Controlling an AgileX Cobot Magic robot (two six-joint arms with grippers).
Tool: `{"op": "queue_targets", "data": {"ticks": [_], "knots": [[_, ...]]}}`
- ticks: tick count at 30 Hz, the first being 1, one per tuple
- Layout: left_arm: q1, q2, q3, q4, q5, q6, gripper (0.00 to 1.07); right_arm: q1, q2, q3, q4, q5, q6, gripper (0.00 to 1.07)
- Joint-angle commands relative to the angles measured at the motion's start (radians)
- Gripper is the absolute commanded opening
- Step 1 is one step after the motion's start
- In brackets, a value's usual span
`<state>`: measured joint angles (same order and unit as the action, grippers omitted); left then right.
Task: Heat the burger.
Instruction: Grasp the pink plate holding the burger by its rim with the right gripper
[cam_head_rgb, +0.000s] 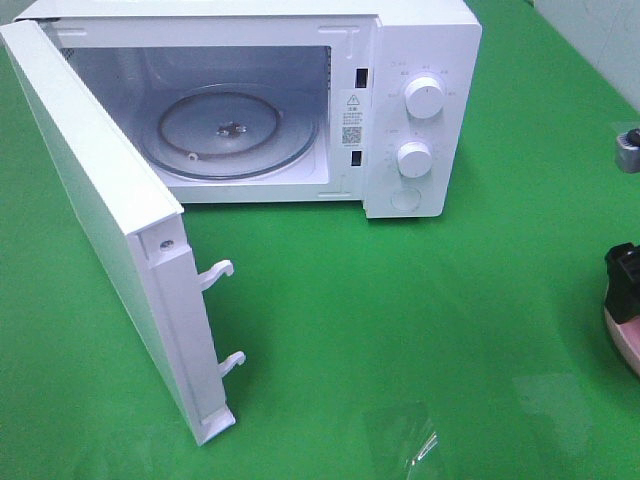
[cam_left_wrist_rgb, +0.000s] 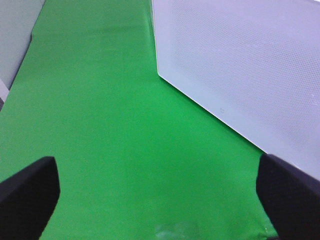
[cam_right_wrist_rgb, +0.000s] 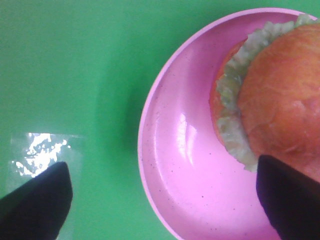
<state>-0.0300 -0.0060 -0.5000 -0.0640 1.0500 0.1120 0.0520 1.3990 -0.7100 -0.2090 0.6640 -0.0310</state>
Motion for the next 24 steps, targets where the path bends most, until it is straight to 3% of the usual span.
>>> {"op": "queue_targets", "data": {"ticks": [1, 5, 24], "knots": [[0.004, -0.023, 0.003, -0.005, -0.012, 0.002, 1.00, -0.006, 0.018, 0.016, -0.007, -0.017, -0.004, 0.99], [0.004, -0.023, 0.003, -0.005, -0.012, 0.002, 1.00, -0.006, 0.069, 0.058, -0.011, -0.087, -0.004, 0.98], [0.004, -0.023, 0.003, -0.005, -0.012, 0.002, 1.00, -0.006, 0.332, 0.060, -0.059, -0.156, 0.022, 0.92]]}}
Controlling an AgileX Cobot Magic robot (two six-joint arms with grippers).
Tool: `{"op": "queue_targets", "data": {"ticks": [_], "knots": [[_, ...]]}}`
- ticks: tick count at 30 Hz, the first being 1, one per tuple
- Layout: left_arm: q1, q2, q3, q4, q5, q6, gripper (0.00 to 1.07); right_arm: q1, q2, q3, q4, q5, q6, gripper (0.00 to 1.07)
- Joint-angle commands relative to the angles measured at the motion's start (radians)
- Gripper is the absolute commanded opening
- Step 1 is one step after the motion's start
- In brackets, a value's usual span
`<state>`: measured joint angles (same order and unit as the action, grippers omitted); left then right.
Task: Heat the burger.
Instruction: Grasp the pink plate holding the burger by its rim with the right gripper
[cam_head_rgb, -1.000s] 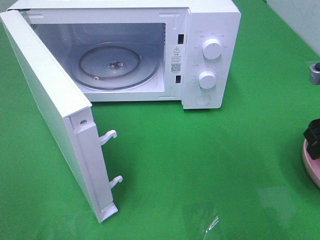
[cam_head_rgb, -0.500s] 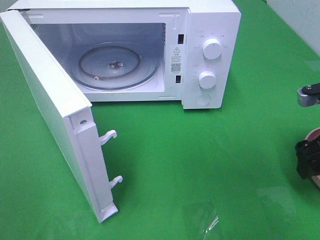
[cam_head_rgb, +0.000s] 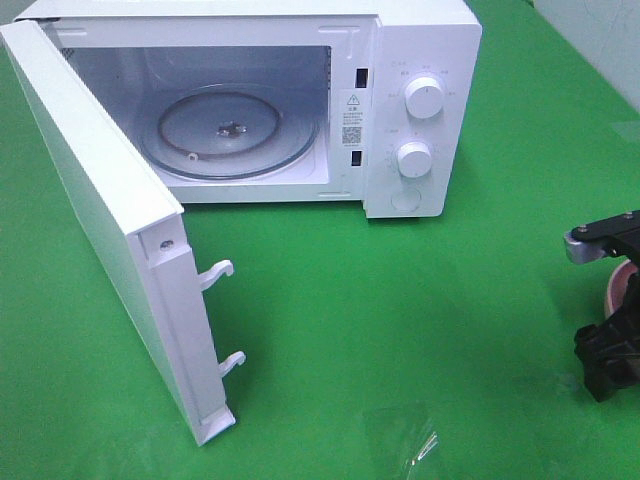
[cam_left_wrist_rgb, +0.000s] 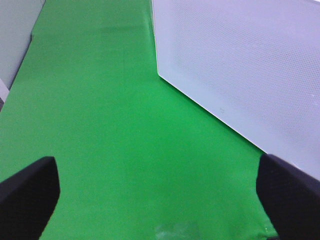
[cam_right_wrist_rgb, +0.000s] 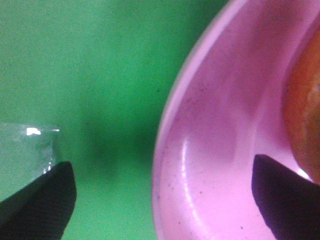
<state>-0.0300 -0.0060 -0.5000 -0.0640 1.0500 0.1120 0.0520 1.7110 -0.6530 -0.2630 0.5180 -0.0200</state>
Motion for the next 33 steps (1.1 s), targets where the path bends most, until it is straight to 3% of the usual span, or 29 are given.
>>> {"op": "queue_targets", "data": {"ticks": [1, 6, 10, 11, 12, 13, 14, 16, 19, 20, 21, 22, 33], "knots": [[0.004, -0.023, 0.003, -0.005, -0.012, 0.002, 1.00, -0.006, 0.020, 0.003, -0.005, -0.010, 0.011, 0.92], [0.004, -0.023, 0.003, -0.005, -0.012, 0.002, 1.00, -0.006, 0.061, 0.003, -0.008, -0.032, 0.011, 0.89], [0.004, -0.023, 0.003, -0.005, -0.012, 0.002, 1.00, -0.006, 0.068, 0.003, -0.008, -0.033, 0.011, 0.80], [0.004, -0.023, 0.003, -0.005, -0.012, 0.002, 1.00, -0.006, 0.068, 0.003, -0.008, -0.030, 0.011, 0.71], [0.004, -0.023, 0.003, -0.005, -0.012, 0.002, 1.00, -0.006, 0.068, 0.003, -0.008, -0.030, 0.011, 0.71], [0.004, -0.023, 0.003, -0.005, -0.012, 0.002, 1.00, -0.006, 0.068, 0.003, -0.008, -0.028, 0.011, 0.59], [0.004, -0.023, 0.003, -0.005, -0.012, 0.002, 1.00, -0.006, 0.068, 0.003, -0.008, -0.028, 0.011, 0.59], [0.004, -0.023, 0.003, -0.005, -0.012, 0.002, 1.00, -0.006, 0.068, 0.003, -0.009, -0.025, 0.011, 0.29], [0.004, -0.023, 0.003, -0.005, -0.012, 0.002, 1.00, -0.006, 0.068, 0.003, -0.009, -0.025, 0.011, 0.21], [0.004, -0.023, 0.003, -0.005, -0.012, 0.002, 1.00, -0.006, 0.068, 0.003, -0.009, -0.025, 0.011, 0.08], [0.004, -0.023, 0.003, -0.005, -0.012, 0.002, 1.00, -0.006, 0.068, 0.003, -0.009, -0.025, 0.011, 0.08], [0.004, -0.023, 0.003, -0.005, -0.012, 0.002, 1.00, -0.006, 0.068, 0.003, -0.001, -0.028, 0.012, 0.00], [0.004, -0.023, 0.003, -0.005, -0.012, 0.002, 1.00, -0.006, 0.056, -0.024, 0.045, -0.010, 0.059, 0.00]]}}
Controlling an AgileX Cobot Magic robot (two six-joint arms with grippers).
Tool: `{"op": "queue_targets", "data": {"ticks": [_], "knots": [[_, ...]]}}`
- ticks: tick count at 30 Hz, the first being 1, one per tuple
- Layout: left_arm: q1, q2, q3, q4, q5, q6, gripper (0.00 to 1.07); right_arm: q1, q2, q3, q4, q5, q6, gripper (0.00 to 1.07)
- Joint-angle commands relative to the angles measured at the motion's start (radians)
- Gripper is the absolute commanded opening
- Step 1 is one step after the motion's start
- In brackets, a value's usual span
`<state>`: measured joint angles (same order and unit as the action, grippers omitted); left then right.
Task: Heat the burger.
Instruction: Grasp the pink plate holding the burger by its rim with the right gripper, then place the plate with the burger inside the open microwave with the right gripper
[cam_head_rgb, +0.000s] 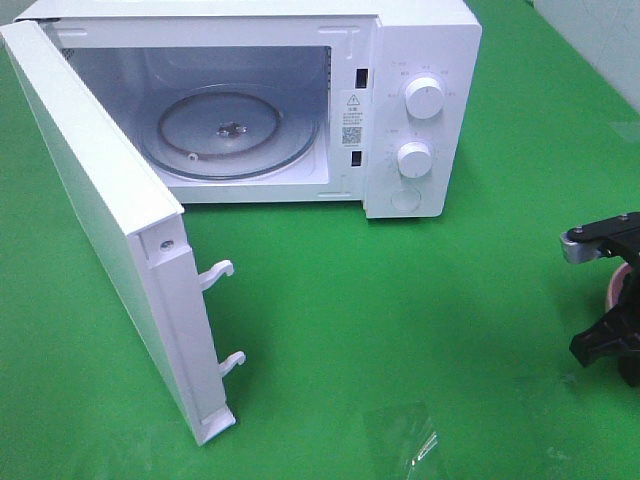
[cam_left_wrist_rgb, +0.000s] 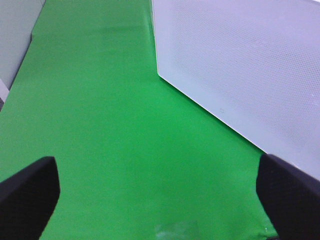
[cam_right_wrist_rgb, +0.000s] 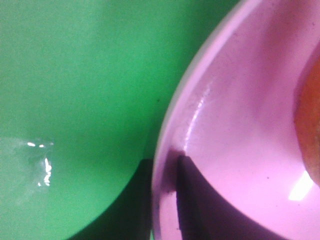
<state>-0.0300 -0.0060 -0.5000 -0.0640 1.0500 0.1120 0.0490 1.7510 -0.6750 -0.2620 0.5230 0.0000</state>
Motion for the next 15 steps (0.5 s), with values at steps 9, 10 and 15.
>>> {"op": "queue_targets", "data": {"ticks": [9, 10, 15], "knots": [[0.004, -0.023, 0.003, -0.005, -0.012, 0.002, 1.00, 0.037, -0.074, -0.008, -0.072, 0.044, 0.193, 0.00], [0.004, -0.023, 0.003, -0.005, -0.012, 0.002, 1.00, 0.055, -0.097, -0.008, -0.107, 0.068, 0.231, 0.00], [0.004, -0.023, 0.003, -0.005, -0.012, 0.002, 1.00, 0.081, -0.127, -0.008, -0.150, 0.102, 0.284, 0.00]]}}
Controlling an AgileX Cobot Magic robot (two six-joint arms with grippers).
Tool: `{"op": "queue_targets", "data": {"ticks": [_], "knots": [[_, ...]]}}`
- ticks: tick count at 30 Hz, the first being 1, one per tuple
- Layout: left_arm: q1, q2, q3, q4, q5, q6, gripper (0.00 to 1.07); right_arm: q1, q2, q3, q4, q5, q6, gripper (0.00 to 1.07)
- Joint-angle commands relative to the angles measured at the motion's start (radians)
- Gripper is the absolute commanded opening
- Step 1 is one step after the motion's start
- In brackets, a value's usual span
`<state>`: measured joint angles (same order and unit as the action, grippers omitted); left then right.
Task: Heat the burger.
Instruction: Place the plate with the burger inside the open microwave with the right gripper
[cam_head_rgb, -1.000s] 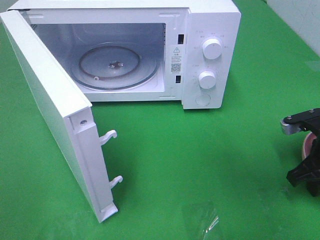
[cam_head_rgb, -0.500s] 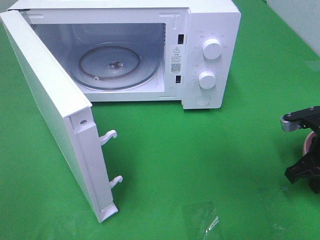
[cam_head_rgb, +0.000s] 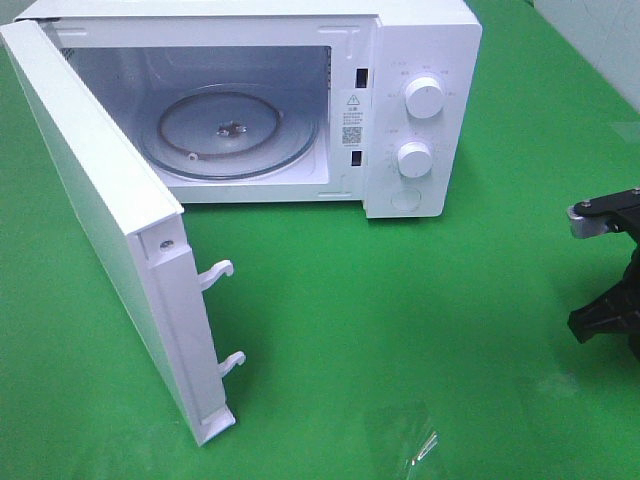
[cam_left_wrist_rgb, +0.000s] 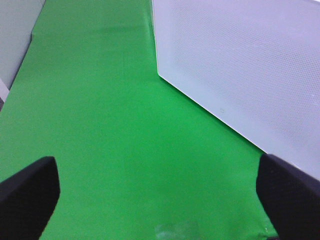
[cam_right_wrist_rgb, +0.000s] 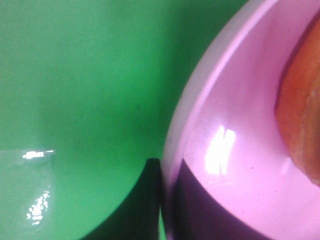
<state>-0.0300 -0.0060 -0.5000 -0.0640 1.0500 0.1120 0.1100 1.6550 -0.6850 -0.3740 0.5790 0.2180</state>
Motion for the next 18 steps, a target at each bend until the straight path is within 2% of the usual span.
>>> {"op": "queue_targets", "data": {"ticks": [1, 7, 18], "knots": [[0.004, -0.023, 0.003, -0.005, -0.012, 0.002, 1.00, 0.037, -0.056, 0.002, -0.067, 0.064, 0.100, 0.00], [0.004, -0.023, 0.003, -0.005, -0.012, 0.002, 1.00, 0.090, -0.118, 0.003, -0.092, 0.118, 0.126, 0.00], [0.004, -0.023, 0.003, -0.005, -0.012, 0.002, 1.00, 0.248, -0.163, 0.004, -0.138, 0.257, 0.176, 0.00]]}}
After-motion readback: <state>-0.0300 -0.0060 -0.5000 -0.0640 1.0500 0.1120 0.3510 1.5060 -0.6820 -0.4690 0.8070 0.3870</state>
